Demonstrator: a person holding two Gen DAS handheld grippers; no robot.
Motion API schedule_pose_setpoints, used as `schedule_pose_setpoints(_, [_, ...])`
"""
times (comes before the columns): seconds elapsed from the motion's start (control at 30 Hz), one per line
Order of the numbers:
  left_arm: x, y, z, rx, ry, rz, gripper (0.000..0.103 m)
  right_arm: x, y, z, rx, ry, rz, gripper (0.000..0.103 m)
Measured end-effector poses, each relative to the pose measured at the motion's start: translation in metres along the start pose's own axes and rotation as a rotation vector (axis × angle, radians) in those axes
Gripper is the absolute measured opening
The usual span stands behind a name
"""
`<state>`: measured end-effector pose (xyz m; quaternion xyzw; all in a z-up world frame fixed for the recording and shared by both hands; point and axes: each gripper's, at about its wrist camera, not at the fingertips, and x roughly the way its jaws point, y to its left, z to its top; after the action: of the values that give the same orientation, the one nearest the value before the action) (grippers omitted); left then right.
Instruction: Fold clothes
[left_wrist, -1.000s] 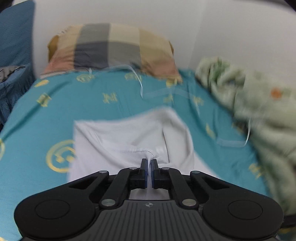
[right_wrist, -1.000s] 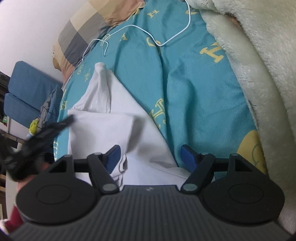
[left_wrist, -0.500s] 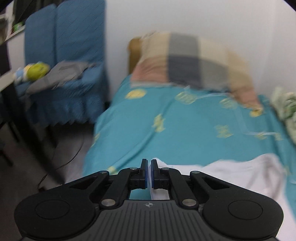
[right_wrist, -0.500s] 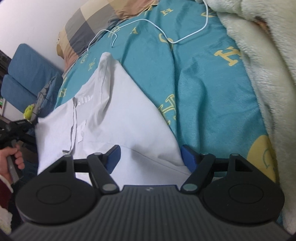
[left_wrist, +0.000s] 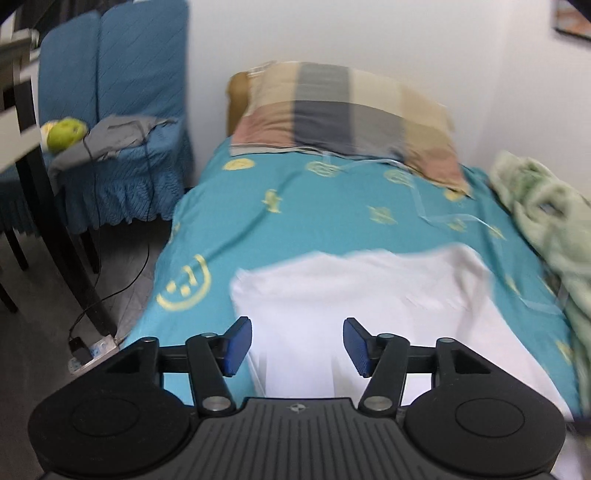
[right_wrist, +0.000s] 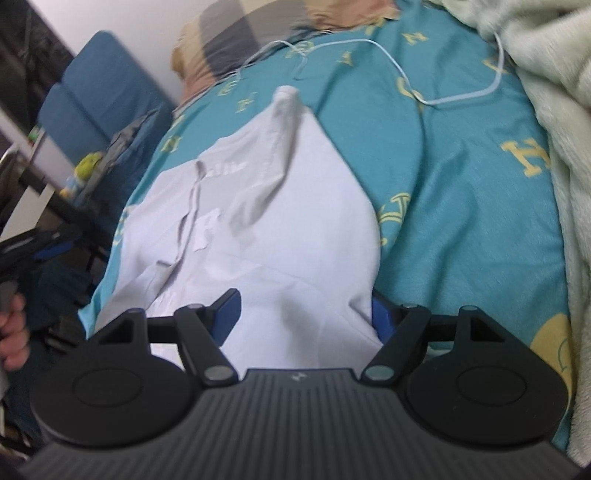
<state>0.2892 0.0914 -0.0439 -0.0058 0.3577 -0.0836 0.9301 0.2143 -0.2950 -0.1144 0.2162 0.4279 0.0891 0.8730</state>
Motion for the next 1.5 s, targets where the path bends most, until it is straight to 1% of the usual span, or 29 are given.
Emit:
schedule_pose_setpoints(0.07, [-0.038,-0.023,-0.024,-0.004,-0.006,-0.018,0.065,-0.008,0.005,-0.003,-0.038,-0.005,-0.001,0.075])
schedule_pose_setpoints(0.2, [-0.103,-0.06,-0.072,-0.039,-0.003,-0.06,0.066,-0.022,0.017,-0.013,-0.145,-0.001,0.021,0.074])
schedule_pose_setpoints(0.33, [-0.138,-0.078,-0.101,-0.046,-0.036,-0.071,0.068,-0.026,0.039,-0.034,-0.308,0.032,0.052,0.075])
schedule_pose_setpoints(0.37, [-0.143,-0.079,-0.106,-0.041,-0.052,-0.08,0.07,-0.025,0.046,-0.041,-0.353,0.037,0.053,0.075])
schedule_pose_setpoints(0.43, [-0.142,-0.074,-0.114,-0.043,-0.051,-0.084,0.072,-0.027,0.057,-0.05,-0.426,0.022,0.035,0.075])
schedule_pose_setpoints(0.5, [-0.137,-0.066,-0.118,-0.051,-0.043,-0.082,0.071,-0.03,0.061,-0.052,-0.448,-0.003,0.018,0.073])
schedule_pose_setpoints(0.57, [-0.127,-0.056,-0.117,-0.064,-0.03,-0.072,0.071,-0.032,0.056,-0.045,-0.41,-0.037,-0.029,0.073])
schedule_pose_setpoints(0.67, [-0.118,-0.048,-0.118,-0.083,-0.016,-0.077,0.071,-0.034,0.037,-0.032,-0.311,-0.09,-0.159,0.073])
schedule_pose_setpoints(0.73, [-0.111,-0.048,-0.114,-0.08,-0.02,-0.083,0.071,-0.034,0.017,-0.024,-0.231,-0.099,-0.201,0.073])
schedule_pose_setpoints(0.8, [-0.108,-0.051,-0.112,-0.062,-0.024,-0.07,0.071,-0.031,0.007,-0.014,-0.18,-0.095,-0.214,0.073])
schedule_pose_setpoints(0.9, [-0.103,-0.054,-0.112,-0.05,-0.034,-0.073,0.071,-0.021,0.014,0.01,-0.175,-0.113,-0.158,0.073])
schedule_pose_setpoints(0.97, [-0.099,-0.052,-0.113,-0.064,-0.029,-0.077,0.071,-0.003,0.032,0.031,-0.198,-0.113,-0.114,0.073])
schedule_pose_setpoints(1.03, [-0.095,-0.048,-0.114,-0.094,-0.028,-0.089,0.071,0.027,0.051,0.054,-0.238,-0.087,-0.103,0.073])
schedule_pose_setpoints(1.1, [-0.088,-0.042,-0.115,-0.128,-0.019,-0.105,0.071,0.064,0.065,0.076,-0.253,-0.057,-0.121,0.072])
schedule_pose_setpoints(1.17, [-0.08,-0.037,-0.116,-0.148,-0.008,-0.109,0.071,0.097,0.073,0.095,-0.257,-0.054,-0.187,0.072])
schedule_pose_setpoints(1.23, [-0.072,-0.032,-0.116,-0.166,0.001,-0.113,0.071,0.123,0.072,0.111,-0.244,-0.068,-0.237,0.066])
schedule_pose_setpoints(1.27, [-0.069,-0.03,-0.116,-0.173,0.005,-0.114,0.071,0.134,0.071,0.117,-0.236,-0.063,-0.256,0.056])
schedule_pose_setpoints(1.3, [-0.067,-0.028,-0.116,-0.182,0.008,-0.12,0.071,0.143,0.07,0.122,-0.241,-0.052,-0.294,0.027])
schedule_pose_setpoints(1.33, [-0.065,-0.026,-0.116,-0.192,0.011,-0.125,0.071,0.152,0.069,0.127,-0.245,-0.042,-0.332,0.014])
schedule_pose_setpoints(1.37, [-0.064,-0.025,-0.116,-0.199,0.012,-0.131,0.071,0.155,0.067,0.13,-0.249,-0.044,-0.363,0.012])
schedule_pose_setpoints(1.4, [-0.065,-0.024,-0.116,-0.203,0.013,-0.132,0.071,0.153,0.065,0.137,-0.241,-0.064,-0.37,0.012])
schedule_pose_setpoints(1.5, [-0.069,-0.026,-0.118,-0.199,0.006,-0.135,0.071,0.142,0.057,0.162,-0.232,-0.147,-0.394,0.011])
